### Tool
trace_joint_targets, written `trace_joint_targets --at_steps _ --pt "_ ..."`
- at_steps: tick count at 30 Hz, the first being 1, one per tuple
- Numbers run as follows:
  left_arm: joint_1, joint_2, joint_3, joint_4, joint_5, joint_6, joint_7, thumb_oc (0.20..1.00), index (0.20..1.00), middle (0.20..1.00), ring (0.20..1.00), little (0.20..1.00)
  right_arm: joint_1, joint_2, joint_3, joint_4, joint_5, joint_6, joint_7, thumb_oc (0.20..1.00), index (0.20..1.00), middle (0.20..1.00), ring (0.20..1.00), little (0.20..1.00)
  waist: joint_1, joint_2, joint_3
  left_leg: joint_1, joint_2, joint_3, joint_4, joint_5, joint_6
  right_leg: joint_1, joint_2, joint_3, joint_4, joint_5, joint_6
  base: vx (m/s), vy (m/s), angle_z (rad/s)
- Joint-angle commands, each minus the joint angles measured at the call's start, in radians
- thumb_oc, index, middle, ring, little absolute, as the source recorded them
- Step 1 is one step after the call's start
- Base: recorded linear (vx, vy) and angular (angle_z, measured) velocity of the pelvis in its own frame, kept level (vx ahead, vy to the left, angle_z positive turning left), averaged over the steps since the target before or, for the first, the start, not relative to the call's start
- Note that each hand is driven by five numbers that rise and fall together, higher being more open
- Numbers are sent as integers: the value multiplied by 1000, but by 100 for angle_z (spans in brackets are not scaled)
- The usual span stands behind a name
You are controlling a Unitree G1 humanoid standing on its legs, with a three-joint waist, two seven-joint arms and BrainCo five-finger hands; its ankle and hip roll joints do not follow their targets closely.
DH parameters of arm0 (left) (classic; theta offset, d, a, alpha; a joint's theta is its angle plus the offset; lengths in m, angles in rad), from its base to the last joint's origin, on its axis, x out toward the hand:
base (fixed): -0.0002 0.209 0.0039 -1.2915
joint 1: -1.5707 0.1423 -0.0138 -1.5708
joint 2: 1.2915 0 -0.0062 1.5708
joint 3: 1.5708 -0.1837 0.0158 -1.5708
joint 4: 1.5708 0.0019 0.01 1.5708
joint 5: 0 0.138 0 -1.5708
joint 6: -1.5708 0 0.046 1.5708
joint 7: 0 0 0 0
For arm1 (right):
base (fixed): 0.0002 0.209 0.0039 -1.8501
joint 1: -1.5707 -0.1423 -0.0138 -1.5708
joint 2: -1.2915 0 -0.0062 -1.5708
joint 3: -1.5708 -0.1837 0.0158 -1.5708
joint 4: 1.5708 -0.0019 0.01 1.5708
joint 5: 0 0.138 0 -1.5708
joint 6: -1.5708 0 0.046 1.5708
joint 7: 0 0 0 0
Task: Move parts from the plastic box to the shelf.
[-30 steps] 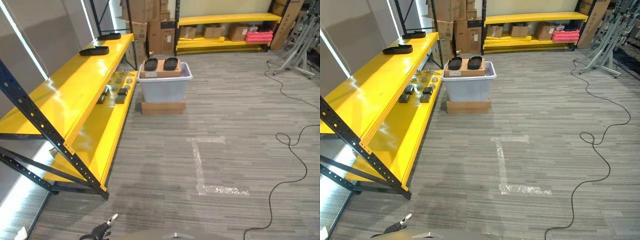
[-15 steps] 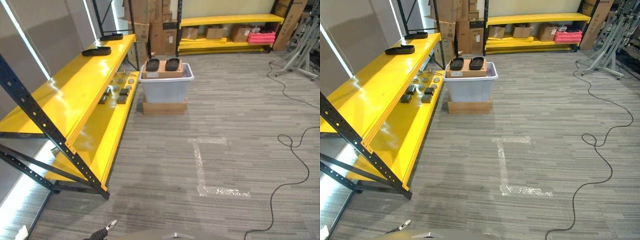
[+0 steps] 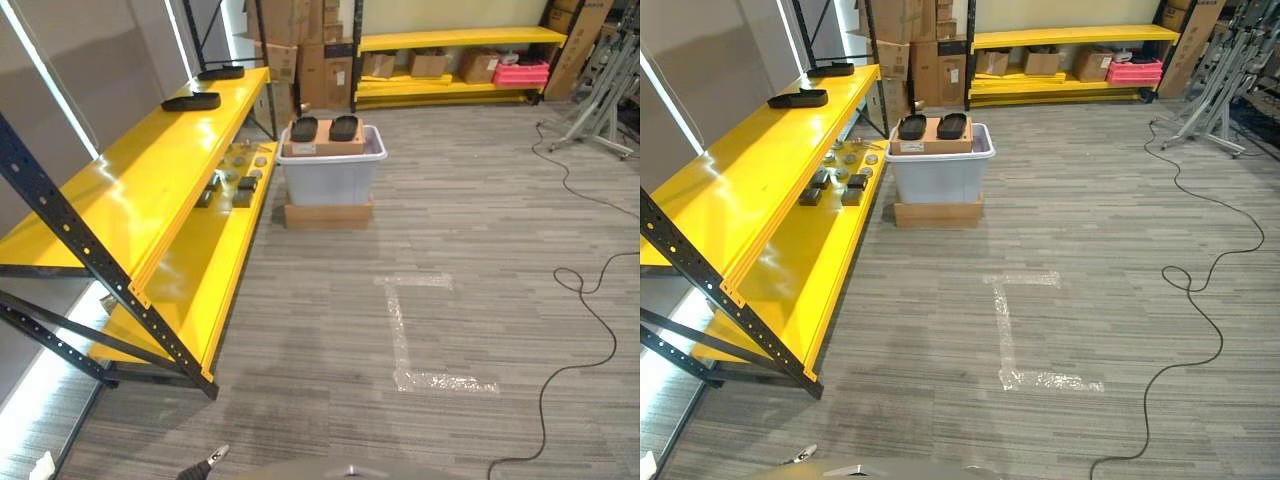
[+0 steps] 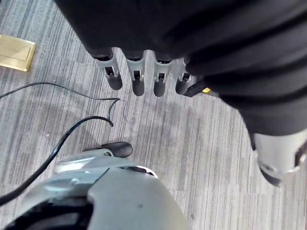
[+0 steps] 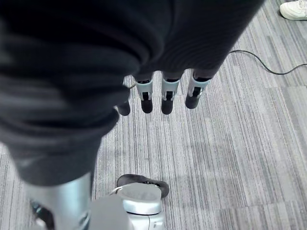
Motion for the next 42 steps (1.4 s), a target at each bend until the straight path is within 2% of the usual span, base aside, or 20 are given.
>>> trace_joint_targets --at_steps 1,3,10,19,22,23,24,25,26,27,29,30,31,34,37,38,42 --pt "-51 0 72 19 -10 -42 42 1000 1000 1000 1000 1000 -36 26 11 58 28 -73 -21 1000 1000 1000 1000 1000 -1 -49 24 38 -17 -1 -101 3 -34 171 -43 -14 -343 189 132 32 8 0" --pt "-54 5 81 5 -33 -66 51 1000 1000 1000 1000 1000 -40 15 -3 38 81 -111 -12 1000 1000 1000 1000 1000 0 -51 22 41 -18 -2 -101 3 -34 174 -44 -14 -343 189 133 34 12 0" --pt "-78 29 74 -47 -117 -83 31 1000 1000 1000 1000 1000 -52 -30 -47 -42 197 -192 14 1000 1000 1000 1000 1000 -3 -57 25 48 -26 -2 -101 2 -25 180 -47 -8 -343 197 140 32 22 0" --pt "-74 43 82 -62 -123 -74 37 1000 1000 1000 1000 1000 -44 -29 -46 -125 200 -147 -9 1000 1000 1000 1000 1000 -6 -57 36 47 -47 -6 -101 0 4 153 -64 9 -272 177 145 55 68 -3" --pt "-68 44 107 -47 -153 -71 27 1000 1000 1000 1000 1000 -41 -15 -46 -133 228 -157 -17 1000 1000 1000 1000 1000 -15 -51 52 45 -63 1 -99 -6 34 92 -79 27 -125 168 151 85 169 -10" --pt "-82 46 110 -56 -136 -70 30 1000 1000 1000 1000 1000 -43 -16 -40 -175 256 -152 -27 1000 1000 1000 1000 1000 -31 -39 85 34 -70 12 -78 -12 62 -14 -87 40 66 199 159 42 228 -6" --pt "-85 45 108 -59 -132 -68 29 1000 1000 1000 1000 1000 -43 -17 -39 -185 265 -153 -29 1000 1000 1000 1000 1000 -34 -37 95 34 -74 14 -72 -18 69 -42 -94 43 121 208 161 18 243 -11" --pt "-89 42 101 -64 -137 -65 34 1000 1000 1000 1000 1000 -41 -19 -41 -205 267 -150 -33 1000 1000 1000 1000 1000 -39 -29 112 30 -77 17 -59 -29 80 -102 -110 48 230 243 162 118 217 -26" --pt "-82 38 94 -76 -152 -64 42 1000 1000 1000 1000 1000 -30 -24 -43 -238 271 -141 -27 1000 1000 1000 1000 1000 -49 -13 139 46 -86 7 -48 -56 92 -194 -130 54 376 294 183 79 171 -23" --pt "-80 37 94 -78 -152 -63 42 1000 1000 1000 1000 1000 -28 -25 -45 -244 271 -139 -24 1000 1000 1000 1000 1000 -48 -12 142 37 -83 18 -42 -46 96 -208 -132 43 377 315 169 158 88 -13" --pt "-67 32 87 -87 -140 -61 40 1000 1000 1000 1000 1000 -14 -23 -52 -262 245 -130 -9 1000 1000 1000 1000 1000 -56 -27 153 56 -102 9 -37 -67 91 -221 -145 31 298 365 187 179 -91 -7" --pt "-64 31 85 -87 -136 -61 43 1000 1000 1000 1000 1000 -9 -19 -55 -263 239 -132 -4 1000 1000 1000 1000 1000 -60 -43 152 61 -111 2 -30 -79 83 -207 -149 23 198 388 196 313 -246 -16" --pt "-63 34 86 -82 -136 -61 44 1000 1000 1000 1000 1000 -5 -16 -59 -258 237 -137 5 1000 1000 1000 1000 1000 -67 -72 151 73 -128 -12 -19 -100 71 -192 -158 24 29 405 208 375 -298 -11" --pt "-59 47 90 -69 -121 -59 42 1000 1000 1000 1000 1000 10 -3 -69 -246 238 -150 27 1000 1000 1000 1000 1000 -79 -104 153 105 -135 -34 11 -154 62 -165 -168 29 -228 445 226 366 -279 13" --pt "-52 58 86 -67 -111 -65 36 1000 1000 1000 1000 1000 29 8 -70 -252 236 -155 27 1000 1000 1000 1000 1000 -83 -109 157 120 -123 -31 37 -184 62 -167 -182 23 -296 465 230 392 -255 30" --pt "-46 62 86 -71 -107 -69 31 1000 1000 1000 1000 1000 41 17 -69 -262 238 -151 16 1000 1000 1000 1000 1000 -77 -104 157 130 -105 -26 64 -216 58 -157 -179 11 -325 459 230 613 -378 25" --pt "-32 62 89 -85 -119 -75 33 1000 1000 1000 1000 1000 53 25 -72 -255 220 -158 15 1000 1000 1000 1000 1000 -72 -113 154 121 -93 -17 139 -245 63 -120 -177 -7 -312 426 230 400 -238 13"
